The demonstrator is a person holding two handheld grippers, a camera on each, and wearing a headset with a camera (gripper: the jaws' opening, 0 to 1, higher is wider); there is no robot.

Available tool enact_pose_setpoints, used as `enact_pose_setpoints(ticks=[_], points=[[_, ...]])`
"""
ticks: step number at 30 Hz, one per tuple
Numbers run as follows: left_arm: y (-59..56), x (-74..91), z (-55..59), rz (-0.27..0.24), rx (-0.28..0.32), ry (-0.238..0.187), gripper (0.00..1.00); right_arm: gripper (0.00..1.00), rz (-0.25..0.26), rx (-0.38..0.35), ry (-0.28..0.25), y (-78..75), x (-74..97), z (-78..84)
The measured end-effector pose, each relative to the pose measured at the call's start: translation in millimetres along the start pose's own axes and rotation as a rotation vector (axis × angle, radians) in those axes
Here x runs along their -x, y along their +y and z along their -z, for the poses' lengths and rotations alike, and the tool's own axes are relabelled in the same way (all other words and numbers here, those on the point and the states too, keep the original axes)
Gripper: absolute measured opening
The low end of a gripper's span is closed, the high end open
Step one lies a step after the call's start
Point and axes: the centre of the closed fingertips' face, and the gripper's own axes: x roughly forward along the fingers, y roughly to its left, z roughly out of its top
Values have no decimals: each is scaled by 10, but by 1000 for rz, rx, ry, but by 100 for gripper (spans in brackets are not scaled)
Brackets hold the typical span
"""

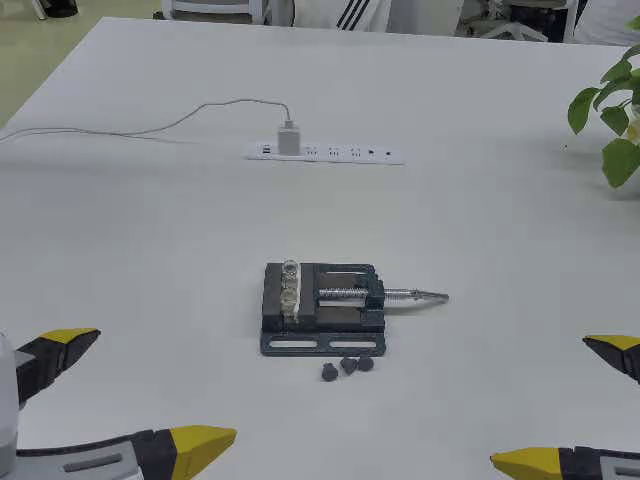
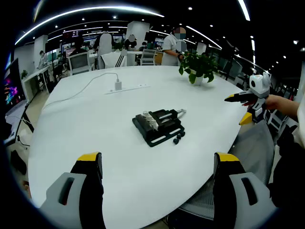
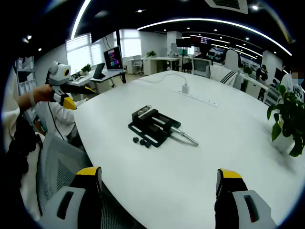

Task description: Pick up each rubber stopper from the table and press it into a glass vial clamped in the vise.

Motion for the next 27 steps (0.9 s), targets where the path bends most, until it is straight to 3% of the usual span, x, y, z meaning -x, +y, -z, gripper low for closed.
enact_pose_setpoints(ticks=[20,27], points=[[-36,-33,-31,-2,-31,-1,93,99,30,-2,-14,-21,4,18],[-47,-68,-68,4,-56,-11,93,98,25,20,-12,42,-87,-30]])
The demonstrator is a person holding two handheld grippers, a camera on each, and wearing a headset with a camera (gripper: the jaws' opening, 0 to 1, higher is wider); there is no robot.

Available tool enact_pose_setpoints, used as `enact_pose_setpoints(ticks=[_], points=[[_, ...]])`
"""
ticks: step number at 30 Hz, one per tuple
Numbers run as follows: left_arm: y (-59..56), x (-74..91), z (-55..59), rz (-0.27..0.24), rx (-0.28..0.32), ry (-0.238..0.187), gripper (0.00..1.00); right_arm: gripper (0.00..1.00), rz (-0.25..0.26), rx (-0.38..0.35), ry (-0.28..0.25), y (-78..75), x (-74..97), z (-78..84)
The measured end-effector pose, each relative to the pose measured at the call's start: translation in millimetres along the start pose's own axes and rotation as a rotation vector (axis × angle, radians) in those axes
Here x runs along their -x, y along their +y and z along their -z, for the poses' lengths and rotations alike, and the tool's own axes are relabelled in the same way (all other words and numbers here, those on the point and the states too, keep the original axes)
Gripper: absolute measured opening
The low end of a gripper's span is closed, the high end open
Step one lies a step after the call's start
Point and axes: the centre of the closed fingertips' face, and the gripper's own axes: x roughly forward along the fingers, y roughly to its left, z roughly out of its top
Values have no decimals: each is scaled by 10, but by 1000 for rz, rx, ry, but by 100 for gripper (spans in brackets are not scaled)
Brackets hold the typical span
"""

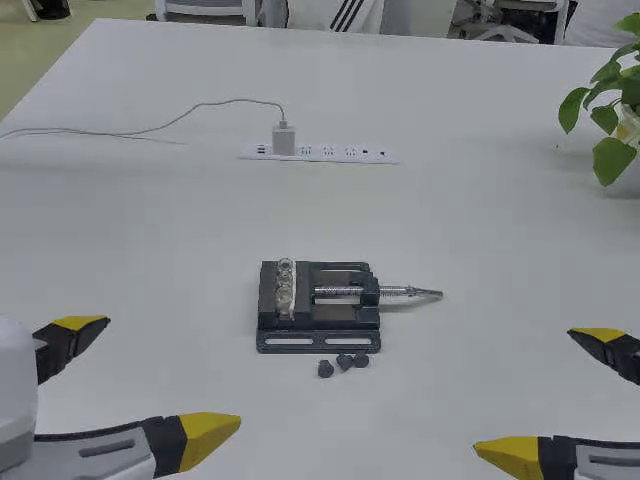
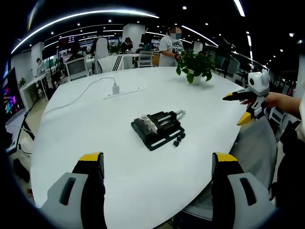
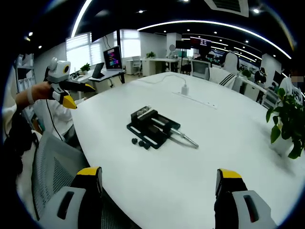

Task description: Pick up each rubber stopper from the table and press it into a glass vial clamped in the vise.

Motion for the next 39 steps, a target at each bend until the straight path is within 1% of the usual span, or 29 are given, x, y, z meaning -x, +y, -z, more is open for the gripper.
enact_pose_setpoints(ticks=[4,9,12,17,23,27,32,33,34,35,37,39], points=[[3,-27,7,6,-8,-3,93,97,-8,17,10,5,-74,5],[-11,-58,35,14,-23,6,92,94,-14,47,26,22,-166,-10],[-25,-71,41,22,-25,3,92,92,-18,59,24,33,-214,-34],[-22,-82,63,29,-31,0,91,87,-19,89,29,62,-309,-67],[-20,-84,70,42,-40,-8,90,84,-28,114,23,101,-435,-124],[-7,-109,87,46,-44,-7,90,78,-36,147,31,96,-523,-139],[-2,-136,81,47,-40,-11,89,65,-71,191,57,97,-677,-120],[-4,-139,76,48,-40,-15,89,65,-73,196,67,88,-718,-118],[-5,-141,76,48,-40,-16,88,67,-79,202,77,92,-743,-119],[-5,-142,82,47,-41,-14,88,67,-94,225,88,102,-772,-115],[-1,-141,90,42,-41,-15,88,63,-105,243,94,112,-808,-120],[7,-136,96,34,-37,-20,88,63,-128,253,107,135,-855,-112]])
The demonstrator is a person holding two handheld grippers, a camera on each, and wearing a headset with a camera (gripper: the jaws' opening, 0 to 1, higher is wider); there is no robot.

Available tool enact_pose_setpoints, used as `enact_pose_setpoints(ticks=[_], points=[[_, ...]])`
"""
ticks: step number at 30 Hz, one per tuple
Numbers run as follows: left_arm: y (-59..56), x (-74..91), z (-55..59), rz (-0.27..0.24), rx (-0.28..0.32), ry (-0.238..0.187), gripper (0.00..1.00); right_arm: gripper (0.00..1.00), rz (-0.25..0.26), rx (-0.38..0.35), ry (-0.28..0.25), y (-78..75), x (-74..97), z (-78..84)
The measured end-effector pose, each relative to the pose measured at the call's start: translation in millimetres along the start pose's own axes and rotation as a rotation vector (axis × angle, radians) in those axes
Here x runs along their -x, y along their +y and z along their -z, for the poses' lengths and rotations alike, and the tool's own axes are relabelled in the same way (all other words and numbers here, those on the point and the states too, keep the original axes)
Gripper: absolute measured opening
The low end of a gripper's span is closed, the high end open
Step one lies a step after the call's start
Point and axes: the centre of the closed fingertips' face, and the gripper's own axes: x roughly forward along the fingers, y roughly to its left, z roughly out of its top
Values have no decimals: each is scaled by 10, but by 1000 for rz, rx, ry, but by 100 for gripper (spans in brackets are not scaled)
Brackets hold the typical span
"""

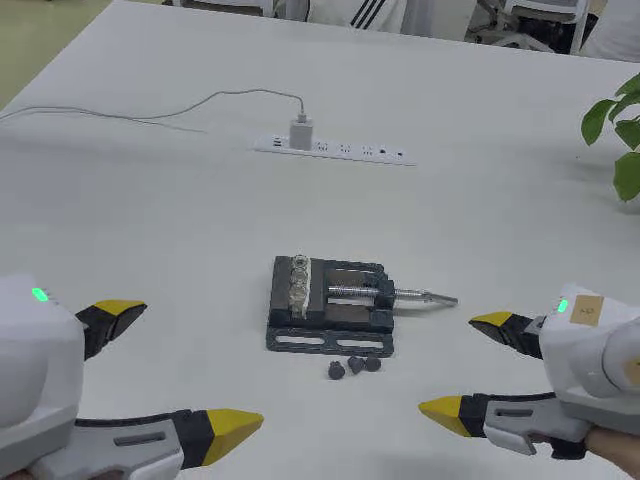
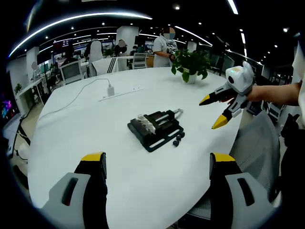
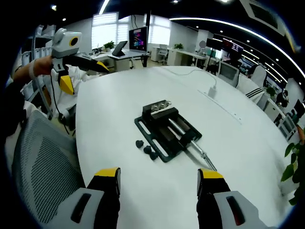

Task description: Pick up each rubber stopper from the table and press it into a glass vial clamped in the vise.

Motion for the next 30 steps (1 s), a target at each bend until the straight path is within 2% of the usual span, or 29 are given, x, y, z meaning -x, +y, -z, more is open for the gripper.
enact_pose_setpoints(ticks=[2,8,10,12,21,25,30], points=[[6,0,14,-8,8,-1,87,60,-27,23,15,18,-59,-6],[-58,4,43,0,6,2,87,39,-112,94,34,103,-229,-20],[-59,9,53,-2,6,2,87,34,-124,134,51,104,-288,-2],[-62,16,60,-3,11,-4,87,31,-139,168,66,120,-336,7],[-25,-24,143,-6,2,2,87,22,-174,214,81,83,-502,-24],[-21,-46,128,-5,9,-10,86,18,-189,222,84,54,-562,-39],[-21,-88,141,0,5,-5,85,12,-228,257,109,81,-646,-6]])
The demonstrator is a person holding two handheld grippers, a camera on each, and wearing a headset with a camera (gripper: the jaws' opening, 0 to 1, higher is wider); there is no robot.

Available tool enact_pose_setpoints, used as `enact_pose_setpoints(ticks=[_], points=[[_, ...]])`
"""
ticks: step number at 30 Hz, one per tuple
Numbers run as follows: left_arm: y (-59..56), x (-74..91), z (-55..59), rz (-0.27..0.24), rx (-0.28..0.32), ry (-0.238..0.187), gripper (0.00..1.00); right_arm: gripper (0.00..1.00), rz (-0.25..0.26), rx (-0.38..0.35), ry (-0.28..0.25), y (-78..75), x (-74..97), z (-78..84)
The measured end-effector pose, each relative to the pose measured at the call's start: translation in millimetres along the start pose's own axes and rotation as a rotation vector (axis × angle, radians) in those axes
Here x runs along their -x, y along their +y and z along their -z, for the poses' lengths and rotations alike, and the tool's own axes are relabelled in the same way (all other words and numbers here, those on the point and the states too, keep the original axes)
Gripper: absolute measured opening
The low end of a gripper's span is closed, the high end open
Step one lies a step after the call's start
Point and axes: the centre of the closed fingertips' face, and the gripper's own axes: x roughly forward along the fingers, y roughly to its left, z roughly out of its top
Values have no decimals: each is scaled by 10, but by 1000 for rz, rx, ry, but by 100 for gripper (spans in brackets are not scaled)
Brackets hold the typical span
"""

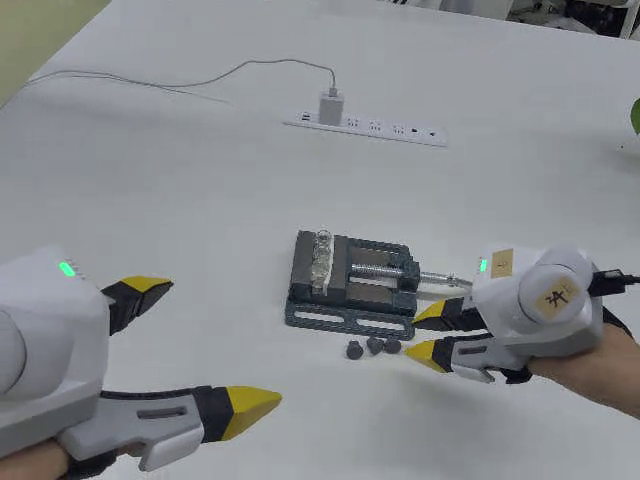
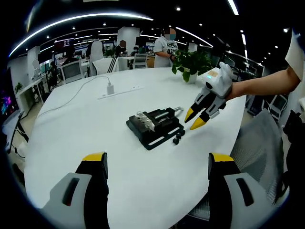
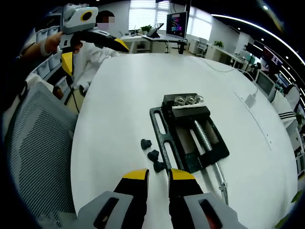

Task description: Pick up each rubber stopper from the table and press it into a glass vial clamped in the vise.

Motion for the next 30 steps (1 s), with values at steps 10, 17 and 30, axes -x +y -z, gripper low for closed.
enact_pose_setpoints(ticks=[10,17,30], points=[[-31,-41,24,5,14,-3,84,4,-38,16,15,-35,-123,-1],[-40,-53,63,8,26,3,83,3,-57,42,36,-24,-177,1],[-40,-79,52,13,27,4,82,1,-76,43,58,7,-180,50]])
